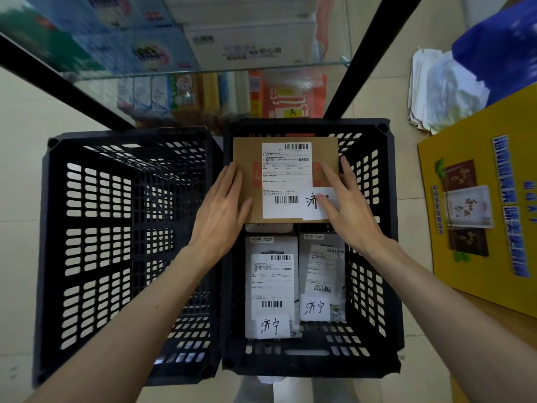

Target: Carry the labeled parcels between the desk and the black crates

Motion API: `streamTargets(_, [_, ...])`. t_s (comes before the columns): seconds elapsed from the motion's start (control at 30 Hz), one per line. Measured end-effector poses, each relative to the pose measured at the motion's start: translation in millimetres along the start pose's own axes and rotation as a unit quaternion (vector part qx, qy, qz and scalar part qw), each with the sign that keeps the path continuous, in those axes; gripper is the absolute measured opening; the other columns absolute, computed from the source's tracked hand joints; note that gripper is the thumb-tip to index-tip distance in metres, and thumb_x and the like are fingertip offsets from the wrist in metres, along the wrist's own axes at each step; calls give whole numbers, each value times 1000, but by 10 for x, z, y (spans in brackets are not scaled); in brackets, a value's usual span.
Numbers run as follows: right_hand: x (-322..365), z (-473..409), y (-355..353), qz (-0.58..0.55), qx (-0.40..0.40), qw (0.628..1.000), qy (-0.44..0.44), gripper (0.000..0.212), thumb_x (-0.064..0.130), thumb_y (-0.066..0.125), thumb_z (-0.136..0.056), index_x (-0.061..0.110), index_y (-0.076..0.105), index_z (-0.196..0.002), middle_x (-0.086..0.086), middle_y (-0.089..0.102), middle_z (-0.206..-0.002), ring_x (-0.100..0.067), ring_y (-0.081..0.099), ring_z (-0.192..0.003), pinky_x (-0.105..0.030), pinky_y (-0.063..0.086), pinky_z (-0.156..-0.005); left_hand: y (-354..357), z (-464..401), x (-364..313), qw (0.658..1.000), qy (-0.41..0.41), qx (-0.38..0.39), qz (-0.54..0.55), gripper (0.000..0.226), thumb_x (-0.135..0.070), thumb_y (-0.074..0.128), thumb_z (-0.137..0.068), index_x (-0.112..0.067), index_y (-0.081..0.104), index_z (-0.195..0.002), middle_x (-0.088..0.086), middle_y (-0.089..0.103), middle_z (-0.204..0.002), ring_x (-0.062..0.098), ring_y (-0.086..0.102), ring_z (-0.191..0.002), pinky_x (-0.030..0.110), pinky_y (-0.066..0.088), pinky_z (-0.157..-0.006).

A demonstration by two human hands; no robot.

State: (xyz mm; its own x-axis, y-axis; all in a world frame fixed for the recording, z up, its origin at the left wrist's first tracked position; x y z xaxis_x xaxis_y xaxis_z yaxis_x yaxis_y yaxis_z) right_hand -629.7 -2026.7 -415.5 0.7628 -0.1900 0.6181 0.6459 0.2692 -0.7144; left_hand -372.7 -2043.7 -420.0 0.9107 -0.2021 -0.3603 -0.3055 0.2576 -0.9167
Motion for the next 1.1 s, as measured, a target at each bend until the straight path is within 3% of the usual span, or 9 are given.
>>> streamTargets(0.27, [-5,9,-61,-8,2,1000,29,62,30,47,-105,25,17,-159,-5,4,-168,-21,16,-151,-38,37,-110,-42,37,27,999,-38,12,25,61,-33,51,-106,-3,33,-156,16,26,-165,29,24,-153,40,24,-122])
streamTargets(0.37, [61,83,-161,28,-16,999,42,61,31,47,-105,17,20,-158,-10,12,-166,-28,24,-149,-45,35,-112,-170,142,15,997,-63,27,27,59,-34,50,-106,-4,36,-155,19,33,-161,33,33,-148,46,32,-118])
streamTargets(0.5, [386,241,-468,98,-17,995,16,48,31,44,-106,10,40,-149,-17,34,-158,-33,37,-141,-41,32,-113,-576,263,-122,998,-41,48,-18,53,-31,52,-105,-1,46,-148,22,48,-150,38,46,-138,50,42,-111])
streamTargets(0.63, [1081,415,-1097,156,-45,986,-23,38,32,40,-105,7,63,-120,-17,57,-135,-37,54,-123,-42,41,-99,-1422,208,-542,997,10,44,-69,50,-35,45,-104,-4,51,-142,17,53,-146,34,49,-136,47,44,-108])
streamTargets(0.73, [1725,599,-1741,149,-90,984,-32,38,34,40,-105,9,66,-117,-10,62,-125,-35,59,-113,-44,47,-93,-2303,202,-1021,994,33,33,-95,51,-38,40,-108,-10,44,-149,9,46,-153,27,41,-142,43,37,-113])
streamTargets(0.87, [2570,823,-2574,178,-151,968,-90,37,34,40,-105,10,66,-115,-11,65,-118,-32,61,-103,-42,48,-90,-3444,257,-1533,992,35,-31,-119,49,-40,39,-108,-12,45,-148,6,50,-149,26,43,-139,42,39,-108])
streamTargets(1.1, [3668,1216,-3787,248,-199,931,-177,37,35,38,-105,9,64,-112,-14,63,-117,-35,60,-106,-41,45,-88,-4994,554,-2237,985,-1,-109,-136,43,-41,40,-107,-15,50,-140,10,58,-137,32,53,-127,43,45,-94])
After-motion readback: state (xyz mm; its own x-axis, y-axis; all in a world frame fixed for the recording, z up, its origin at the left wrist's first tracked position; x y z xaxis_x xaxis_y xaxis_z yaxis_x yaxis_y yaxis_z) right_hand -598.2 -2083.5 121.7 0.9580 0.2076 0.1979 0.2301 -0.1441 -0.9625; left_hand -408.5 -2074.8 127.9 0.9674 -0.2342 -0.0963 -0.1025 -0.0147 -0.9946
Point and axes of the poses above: each hand's wrist, its own z-axis away from the middle knuckle, its own y-axis out of the palm, x = y × z, the point moved 2 cm from there along -z, towards the middle knuckle
